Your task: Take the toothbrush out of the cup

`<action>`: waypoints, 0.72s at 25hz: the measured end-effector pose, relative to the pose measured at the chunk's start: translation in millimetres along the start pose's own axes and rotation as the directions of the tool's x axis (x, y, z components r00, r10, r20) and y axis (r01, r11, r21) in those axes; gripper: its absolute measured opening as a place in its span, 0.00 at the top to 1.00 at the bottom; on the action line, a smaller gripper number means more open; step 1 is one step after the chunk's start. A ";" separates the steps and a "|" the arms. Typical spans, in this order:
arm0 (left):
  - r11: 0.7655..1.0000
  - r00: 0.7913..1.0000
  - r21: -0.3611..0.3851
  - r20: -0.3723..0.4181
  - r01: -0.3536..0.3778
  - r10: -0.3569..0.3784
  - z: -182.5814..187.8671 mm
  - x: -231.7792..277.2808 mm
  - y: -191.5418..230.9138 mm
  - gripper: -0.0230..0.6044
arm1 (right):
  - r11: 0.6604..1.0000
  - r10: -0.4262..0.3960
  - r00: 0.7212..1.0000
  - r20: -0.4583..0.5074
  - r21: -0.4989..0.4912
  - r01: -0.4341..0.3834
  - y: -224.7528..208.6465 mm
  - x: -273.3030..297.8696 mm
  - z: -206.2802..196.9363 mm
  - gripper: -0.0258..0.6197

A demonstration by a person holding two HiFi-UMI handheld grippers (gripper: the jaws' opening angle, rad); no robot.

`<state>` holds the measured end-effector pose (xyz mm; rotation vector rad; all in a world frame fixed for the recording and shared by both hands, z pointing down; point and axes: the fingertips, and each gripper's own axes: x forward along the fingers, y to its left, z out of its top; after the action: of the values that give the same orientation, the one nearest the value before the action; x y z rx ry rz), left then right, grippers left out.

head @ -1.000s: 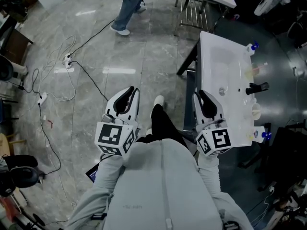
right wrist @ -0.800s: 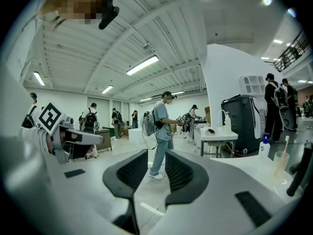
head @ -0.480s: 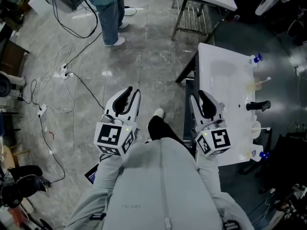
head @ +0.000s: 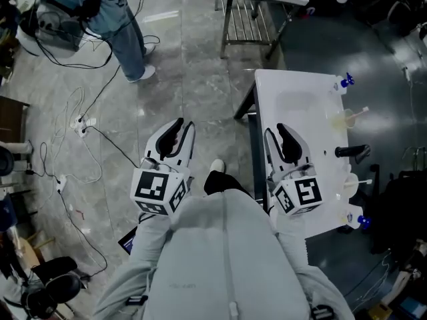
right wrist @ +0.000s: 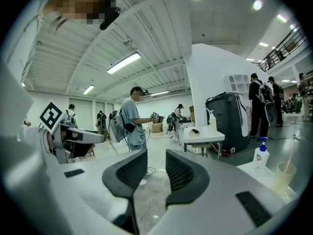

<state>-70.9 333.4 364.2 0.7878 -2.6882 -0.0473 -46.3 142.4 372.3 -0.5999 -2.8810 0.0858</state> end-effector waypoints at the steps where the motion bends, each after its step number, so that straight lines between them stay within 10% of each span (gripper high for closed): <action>1: 1.000 1.000 0.007 -0.003 0.015 -0.015 4.0 10.6 -1.4 0.82 | 1.000 -0.015 1.000 0.002 0.005 0.015 -8.3 2.5 1.1 0.80; 11: 0.971 0.975 0.097 -0.021 0.220 -0.219 40.3 97.6 -42.1 0.82 | 0.969 -0.241 0.970 0.025 0.054 0.240 -81.1 -15.1 9.2 0.80; 18: 0.884 0.897 0.153 -0.086 0.441 -0.433 45.0 144.2 -109.1 0.82 | 0.873 -0.480 0.877 0.026 0.111 0.475 -121.6 -78.7 1.8 0.80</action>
<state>-142.9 161.9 352.9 1.4189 -2.4349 0.0926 -23.3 -0.6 368.1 0.1488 -2.9577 0.1733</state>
